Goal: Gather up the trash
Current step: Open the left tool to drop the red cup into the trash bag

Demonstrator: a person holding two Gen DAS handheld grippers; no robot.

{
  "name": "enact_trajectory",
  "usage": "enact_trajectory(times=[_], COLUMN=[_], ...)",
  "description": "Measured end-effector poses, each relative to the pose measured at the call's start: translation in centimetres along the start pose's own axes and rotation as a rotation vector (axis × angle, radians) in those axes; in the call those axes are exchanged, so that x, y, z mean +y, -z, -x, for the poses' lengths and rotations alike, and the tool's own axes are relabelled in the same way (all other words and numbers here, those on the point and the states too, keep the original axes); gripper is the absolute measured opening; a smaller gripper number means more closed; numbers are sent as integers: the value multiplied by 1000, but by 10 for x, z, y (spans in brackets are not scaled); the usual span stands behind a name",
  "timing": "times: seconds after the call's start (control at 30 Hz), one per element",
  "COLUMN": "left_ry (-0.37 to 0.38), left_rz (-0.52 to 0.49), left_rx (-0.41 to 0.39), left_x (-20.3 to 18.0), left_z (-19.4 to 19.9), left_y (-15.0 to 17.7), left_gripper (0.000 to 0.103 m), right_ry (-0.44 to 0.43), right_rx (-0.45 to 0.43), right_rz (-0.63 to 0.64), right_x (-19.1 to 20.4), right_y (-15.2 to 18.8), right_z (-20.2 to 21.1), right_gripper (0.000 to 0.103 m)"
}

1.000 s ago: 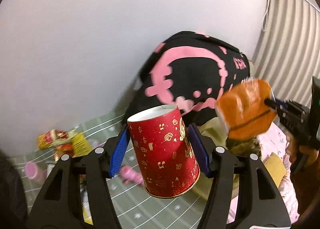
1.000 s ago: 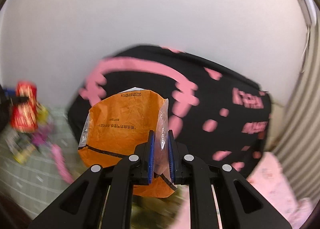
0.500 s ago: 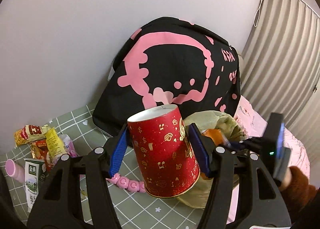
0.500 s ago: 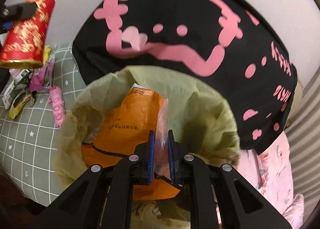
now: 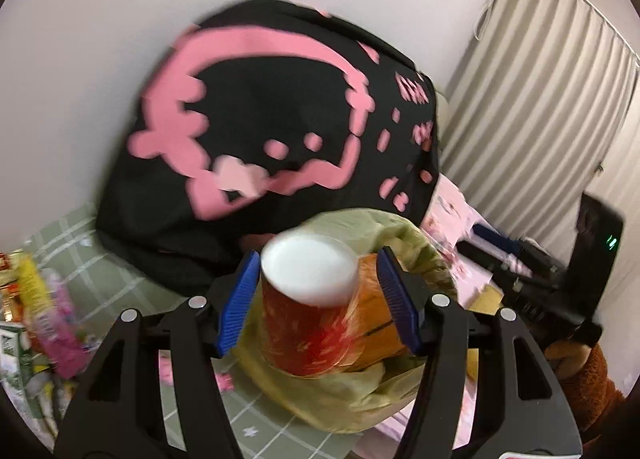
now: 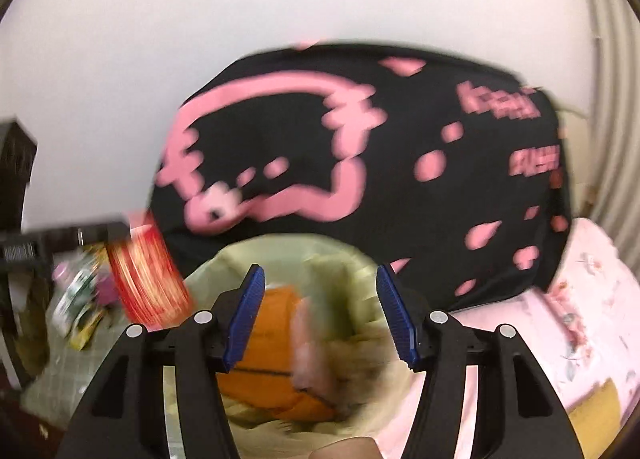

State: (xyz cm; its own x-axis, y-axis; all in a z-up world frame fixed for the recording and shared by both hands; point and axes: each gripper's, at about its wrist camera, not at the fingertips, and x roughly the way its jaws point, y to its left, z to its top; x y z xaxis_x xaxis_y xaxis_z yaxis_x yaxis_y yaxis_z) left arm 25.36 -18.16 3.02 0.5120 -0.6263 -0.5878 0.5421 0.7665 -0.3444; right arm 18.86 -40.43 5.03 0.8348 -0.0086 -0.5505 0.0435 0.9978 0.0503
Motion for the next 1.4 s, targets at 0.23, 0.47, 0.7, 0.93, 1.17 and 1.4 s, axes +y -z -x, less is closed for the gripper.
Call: enact_trajectory(times=[0.23, 0.47, 0.7, 0.93, 1.17, 1.4], left_ry=[-20, -30, 20, 28, -284, -493], left_rz=[-76, -121, -82, 11, 84, 229], left_rx=[187, 327, 298, 79, -55, -51], left_x=[-32, -52, -52, -15, 73, 169], left_z=[-80, -127, -116, -24, 50, 109], left_y=[8, 27, 27, 9, 32, 98], left_gripper=[50, 43, 47, 56, 56, 56], right_ry=[95, 107, 72, -34, -191, -320], right_rx=[-32, -34, -26, -30, 21, 63], right_rz=[-121, -169, -173, -143, -65, 70], right_x=[-49, -78, -78, -38, 43, 126], right_y=[-7, -5, -9, -19, -17, -9], right_z=[9, 5, -9, -22, -38, -45], right_gripper=[55, 55, 55, 55, 55, 56])
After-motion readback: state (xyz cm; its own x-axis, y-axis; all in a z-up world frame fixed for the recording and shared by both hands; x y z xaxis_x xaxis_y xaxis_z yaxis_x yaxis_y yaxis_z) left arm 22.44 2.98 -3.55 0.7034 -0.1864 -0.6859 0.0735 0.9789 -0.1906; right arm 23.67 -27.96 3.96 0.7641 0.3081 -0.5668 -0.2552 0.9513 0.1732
